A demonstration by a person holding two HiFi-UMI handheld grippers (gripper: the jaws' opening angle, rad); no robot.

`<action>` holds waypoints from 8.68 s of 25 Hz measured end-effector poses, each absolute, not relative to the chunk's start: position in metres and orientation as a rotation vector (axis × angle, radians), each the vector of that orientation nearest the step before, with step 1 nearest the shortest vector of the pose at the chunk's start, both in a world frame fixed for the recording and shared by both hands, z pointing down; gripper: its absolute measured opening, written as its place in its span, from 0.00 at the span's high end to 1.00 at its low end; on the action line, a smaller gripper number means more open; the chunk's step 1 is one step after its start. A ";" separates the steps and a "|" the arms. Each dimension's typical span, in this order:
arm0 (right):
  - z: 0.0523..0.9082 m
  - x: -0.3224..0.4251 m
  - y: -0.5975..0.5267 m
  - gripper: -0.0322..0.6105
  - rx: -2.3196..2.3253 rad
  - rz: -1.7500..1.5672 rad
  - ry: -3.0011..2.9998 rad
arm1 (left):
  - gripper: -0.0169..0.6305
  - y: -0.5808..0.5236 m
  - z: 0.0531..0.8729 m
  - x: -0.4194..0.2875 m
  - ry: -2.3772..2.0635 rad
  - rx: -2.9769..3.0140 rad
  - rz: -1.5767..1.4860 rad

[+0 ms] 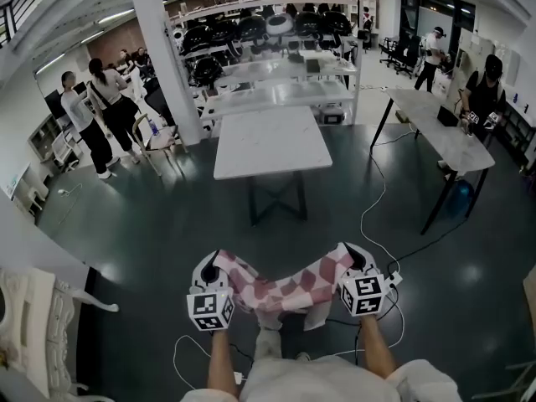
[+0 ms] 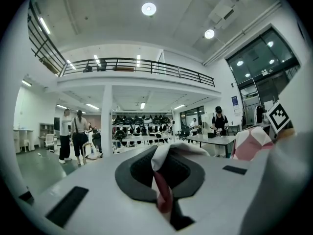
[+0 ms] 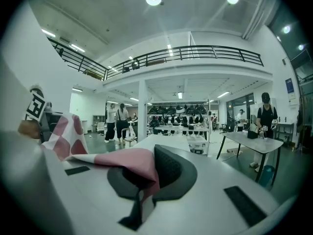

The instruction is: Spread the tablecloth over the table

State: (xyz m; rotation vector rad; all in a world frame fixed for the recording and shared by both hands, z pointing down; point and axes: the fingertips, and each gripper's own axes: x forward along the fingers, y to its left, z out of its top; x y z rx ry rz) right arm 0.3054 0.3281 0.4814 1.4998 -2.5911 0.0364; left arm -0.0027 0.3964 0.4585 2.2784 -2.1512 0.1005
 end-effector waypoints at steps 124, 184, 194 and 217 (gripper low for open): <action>0.522 -0.518 -0.252 0.92 -0.100 -0.124 -2.899 | 0.93 -0.005 0.478 -0.629 -2.940 0.986 -0.100; 0.555 0.141 -0.724 0.92 1.175 -0.781 -1.817 | 0.93 -0.638 0.548 -0.357 -1.958 2.454 0.799; 0.614 0.164 -0.571 0.92 1.140 -0.648 -1.827 | 0.93 -0.479 0.605 -0.335 -1.887 2.389 0.900; 0.710 0.242 -0.347 0.92 1.029 -0.508 -1.932 | 0.93 -0.232 0.686 -0.255 -1.922 2.085 0.885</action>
